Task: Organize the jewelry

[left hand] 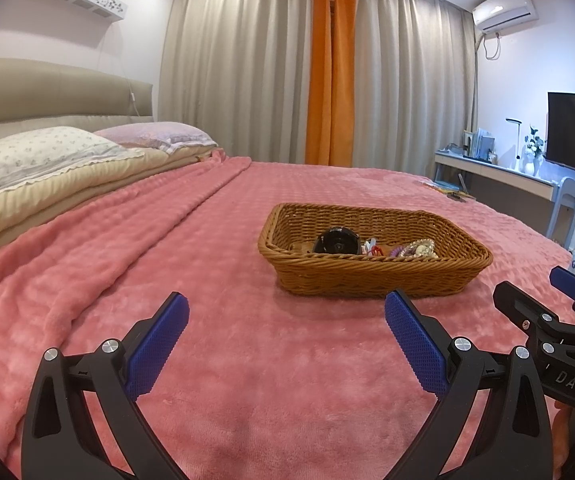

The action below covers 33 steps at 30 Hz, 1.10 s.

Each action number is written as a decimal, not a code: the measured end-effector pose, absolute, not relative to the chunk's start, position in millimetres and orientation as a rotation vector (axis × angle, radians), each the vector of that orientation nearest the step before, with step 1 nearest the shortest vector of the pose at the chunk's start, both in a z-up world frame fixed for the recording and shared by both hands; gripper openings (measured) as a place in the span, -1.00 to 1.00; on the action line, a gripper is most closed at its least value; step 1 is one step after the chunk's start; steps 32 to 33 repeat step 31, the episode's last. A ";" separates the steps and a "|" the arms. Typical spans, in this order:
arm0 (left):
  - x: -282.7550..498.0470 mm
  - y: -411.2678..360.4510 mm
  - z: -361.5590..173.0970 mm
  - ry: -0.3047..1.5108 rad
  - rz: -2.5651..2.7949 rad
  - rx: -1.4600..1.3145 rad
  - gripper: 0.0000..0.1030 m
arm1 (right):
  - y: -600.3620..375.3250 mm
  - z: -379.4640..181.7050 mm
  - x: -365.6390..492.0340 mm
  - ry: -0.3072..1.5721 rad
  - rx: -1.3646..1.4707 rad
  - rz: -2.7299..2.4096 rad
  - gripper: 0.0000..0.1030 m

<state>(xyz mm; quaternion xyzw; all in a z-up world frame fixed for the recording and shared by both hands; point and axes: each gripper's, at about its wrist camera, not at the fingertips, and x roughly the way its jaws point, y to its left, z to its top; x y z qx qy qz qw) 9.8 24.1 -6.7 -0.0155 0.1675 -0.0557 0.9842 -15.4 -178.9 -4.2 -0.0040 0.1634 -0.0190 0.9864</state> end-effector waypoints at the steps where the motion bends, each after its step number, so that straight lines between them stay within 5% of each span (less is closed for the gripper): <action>1: 9.9 24.0 -6.5 0.337 -0.112 -0.032 0.85 | -178.9 -4.1 -15.3 0.328 -0.008 -0.038 0.85; 33: 10.8 33.1 -8.0 0.352 -0.129 -0.063 0.85 | -178.4 -4.5 -15.3 0.332 -0.009 -0.036 0.85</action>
